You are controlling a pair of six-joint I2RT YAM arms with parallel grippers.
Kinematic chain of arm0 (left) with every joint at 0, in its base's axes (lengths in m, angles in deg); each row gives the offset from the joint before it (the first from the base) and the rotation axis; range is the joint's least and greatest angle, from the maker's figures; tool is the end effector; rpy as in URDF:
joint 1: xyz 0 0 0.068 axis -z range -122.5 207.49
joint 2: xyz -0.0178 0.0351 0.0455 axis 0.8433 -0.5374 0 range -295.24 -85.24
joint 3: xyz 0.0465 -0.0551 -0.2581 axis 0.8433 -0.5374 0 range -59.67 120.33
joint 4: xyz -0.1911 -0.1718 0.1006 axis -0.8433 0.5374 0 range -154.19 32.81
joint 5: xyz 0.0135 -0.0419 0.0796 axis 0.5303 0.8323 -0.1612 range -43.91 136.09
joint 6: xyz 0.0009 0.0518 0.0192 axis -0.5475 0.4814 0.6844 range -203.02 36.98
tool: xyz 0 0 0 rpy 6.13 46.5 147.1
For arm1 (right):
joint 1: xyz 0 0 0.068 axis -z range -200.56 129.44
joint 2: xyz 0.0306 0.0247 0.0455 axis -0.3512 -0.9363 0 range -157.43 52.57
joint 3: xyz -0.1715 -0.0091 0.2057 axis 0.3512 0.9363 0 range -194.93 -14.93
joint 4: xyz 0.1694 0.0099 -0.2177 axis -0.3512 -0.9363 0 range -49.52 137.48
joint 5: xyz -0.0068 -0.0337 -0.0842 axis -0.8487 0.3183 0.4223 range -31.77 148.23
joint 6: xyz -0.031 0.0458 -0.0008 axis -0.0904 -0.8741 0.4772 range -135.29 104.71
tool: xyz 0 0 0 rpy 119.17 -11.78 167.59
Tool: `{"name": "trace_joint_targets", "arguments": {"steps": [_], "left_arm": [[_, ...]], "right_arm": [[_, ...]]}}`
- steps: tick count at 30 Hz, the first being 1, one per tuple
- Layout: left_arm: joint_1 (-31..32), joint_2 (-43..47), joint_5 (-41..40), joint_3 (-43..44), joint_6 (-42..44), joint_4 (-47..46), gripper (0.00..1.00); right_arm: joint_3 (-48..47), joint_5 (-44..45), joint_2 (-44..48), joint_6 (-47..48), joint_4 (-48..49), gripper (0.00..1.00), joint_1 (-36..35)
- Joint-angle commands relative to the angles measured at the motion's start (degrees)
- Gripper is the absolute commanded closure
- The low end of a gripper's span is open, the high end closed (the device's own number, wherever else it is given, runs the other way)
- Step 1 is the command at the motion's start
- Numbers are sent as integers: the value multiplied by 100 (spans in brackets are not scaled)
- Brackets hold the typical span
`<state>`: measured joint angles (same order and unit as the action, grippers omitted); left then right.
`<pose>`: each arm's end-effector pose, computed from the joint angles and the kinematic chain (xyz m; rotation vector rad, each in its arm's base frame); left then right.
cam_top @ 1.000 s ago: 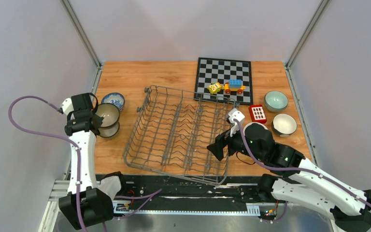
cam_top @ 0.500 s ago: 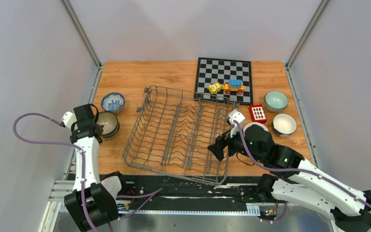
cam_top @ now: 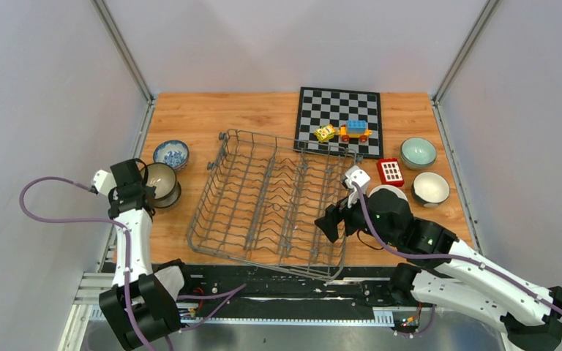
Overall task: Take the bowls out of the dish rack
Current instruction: Place the bowl with the bowl.
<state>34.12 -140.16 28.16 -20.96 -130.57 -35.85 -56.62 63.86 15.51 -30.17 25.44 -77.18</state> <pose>0.1939 0.0964 0.2334 -1.4591 1.7862 0.1532 0.0991 0.1436 0.3171 -0.6271 1.8417 0.7569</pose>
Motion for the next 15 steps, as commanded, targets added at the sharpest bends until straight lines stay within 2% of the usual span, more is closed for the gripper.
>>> {"name": "trace_joint_targets", "arguments": {"steps": [1,15], "left_arm": [[-92,-51,127,-56,-234,-627,100],[-144,-238,184,-258,-209,-773,100]], "right_arm": [[87,87,-29,130,108,10,-60],[102,126,-104,156,156,10,-60]]}}
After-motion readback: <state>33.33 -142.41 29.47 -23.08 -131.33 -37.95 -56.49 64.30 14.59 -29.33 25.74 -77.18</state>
